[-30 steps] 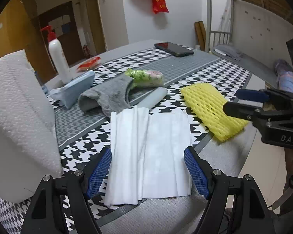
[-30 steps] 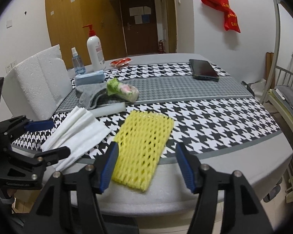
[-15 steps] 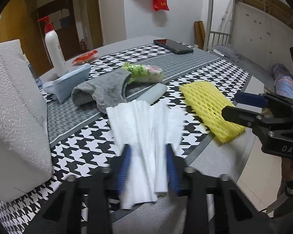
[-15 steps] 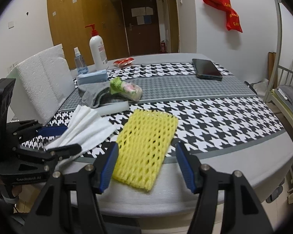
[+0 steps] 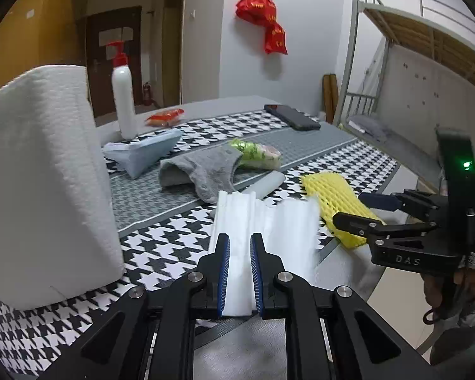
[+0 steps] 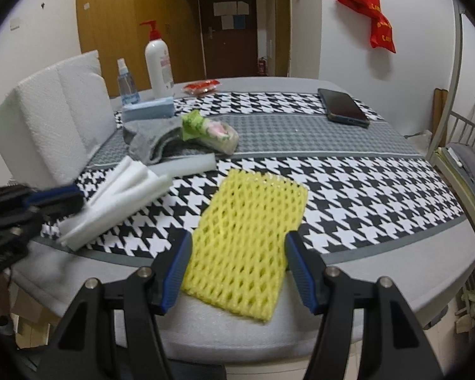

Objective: Organize soft objects

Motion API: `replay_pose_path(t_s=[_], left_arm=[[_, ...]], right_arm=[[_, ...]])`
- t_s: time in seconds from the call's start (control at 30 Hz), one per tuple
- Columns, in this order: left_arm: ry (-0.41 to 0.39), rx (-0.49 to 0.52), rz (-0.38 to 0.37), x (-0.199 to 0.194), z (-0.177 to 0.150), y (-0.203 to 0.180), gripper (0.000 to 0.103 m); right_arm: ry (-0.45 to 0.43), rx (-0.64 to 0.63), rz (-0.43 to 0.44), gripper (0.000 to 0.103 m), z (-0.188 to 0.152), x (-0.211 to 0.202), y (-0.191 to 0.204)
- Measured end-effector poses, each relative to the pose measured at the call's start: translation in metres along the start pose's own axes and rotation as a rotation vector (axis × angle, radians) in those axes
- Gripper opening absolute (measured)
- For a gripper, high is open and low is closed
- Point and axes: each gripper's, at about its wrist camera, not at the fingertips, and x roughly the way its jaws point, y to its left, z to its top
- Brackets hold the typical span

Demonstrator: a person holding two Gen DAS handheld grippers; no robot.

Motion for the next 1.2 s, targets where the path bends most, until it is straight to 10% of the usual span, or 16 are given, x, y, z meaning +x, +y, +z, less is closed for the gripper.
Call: replay_pose_path(t_s=[0.27,0.4,0.87,0.97,1.1,1.2], left_arm=[[0.064,0.06,-0.029,0.015,-0.003,-0.012,0.018],[0.071,0.097,-0.025,0.022,0.0,-0.02,0.063],[0.17,0.125,-0.013,0.051,0.003,-0.028,0.064],[0.169,0.116,-0.003,0.05,0.004,-0.026,0.055],[0.16,0.112,0.008,0.049,0.006,-0.024,0.014],[0.153,0.095,-0.003,0.048,0.006,-0.019,0.008]], right_arm=[[0.015,0.008,-0.019,0.067,0.001,0.002,0.0],[0.007,0.012,-0.028,0.068,0.0,-0.001,0.001],[-0.022,0.036,-0.007,0.068,-0.001,-0.009,-0.007],[-0.014,0.027,0.001,0.068,-0.001,-0.008,-0.004],[0.002,0.023,-0.003,0.068,-0.002,-0.003,-0.002],[0.01,0.022,-0.008,0.068,-0.001,-0.001,0.0]])
